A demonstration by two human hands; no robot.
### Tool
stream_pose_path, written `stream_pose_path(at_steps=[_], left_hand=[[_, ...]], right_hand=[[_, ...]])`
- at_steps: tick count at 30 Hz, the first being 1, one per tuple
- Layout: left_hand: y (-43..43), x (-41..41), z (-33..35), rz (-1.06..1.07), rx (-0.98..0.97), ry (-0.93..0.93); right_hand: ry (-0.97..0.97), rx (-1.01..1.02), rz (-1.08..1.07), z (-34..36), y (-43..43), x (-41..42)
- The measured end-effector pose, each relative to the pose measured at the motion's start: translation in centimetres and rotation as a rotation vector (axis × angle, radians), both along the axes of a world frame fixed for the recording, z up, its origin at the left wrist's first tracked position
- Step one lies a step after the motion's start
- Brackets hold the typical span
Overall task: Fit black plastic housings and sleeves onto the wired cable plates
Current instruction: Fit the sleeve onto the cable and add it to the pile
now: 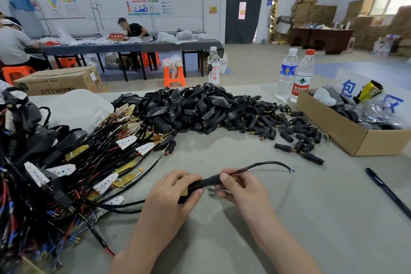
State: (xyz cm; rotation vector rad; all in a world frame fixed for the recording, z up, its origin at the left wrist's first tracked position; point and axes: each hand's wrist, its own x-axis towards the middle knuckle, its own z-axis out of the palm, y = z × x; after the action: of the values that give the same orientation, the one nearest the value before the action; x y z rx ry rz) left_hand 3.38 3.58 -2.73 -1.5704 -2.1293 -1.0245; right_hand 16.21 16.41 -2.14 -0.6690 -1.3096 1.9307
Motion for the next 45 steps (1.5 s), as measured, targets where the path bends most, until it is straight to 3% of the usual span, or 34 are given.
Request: stream_pose_path(at_steps=[10,23,45], left_hand=[[0.31,-0.15,-0.03,0.002,0.058,0.057],[0.19,-0.33,-0.09,0.007,0.031,0.101],[0.28,-0.09,-0.23,-0.005,0.009,0.131]], right_hand=[[-0.169,0.281,-0.079,-0.56,0.39,0.22],[-0.109,0.161,-0.042,-0.38,0.18,0.12],[-0.311,0.226,-0.051,0.20,0.25,0.70]])
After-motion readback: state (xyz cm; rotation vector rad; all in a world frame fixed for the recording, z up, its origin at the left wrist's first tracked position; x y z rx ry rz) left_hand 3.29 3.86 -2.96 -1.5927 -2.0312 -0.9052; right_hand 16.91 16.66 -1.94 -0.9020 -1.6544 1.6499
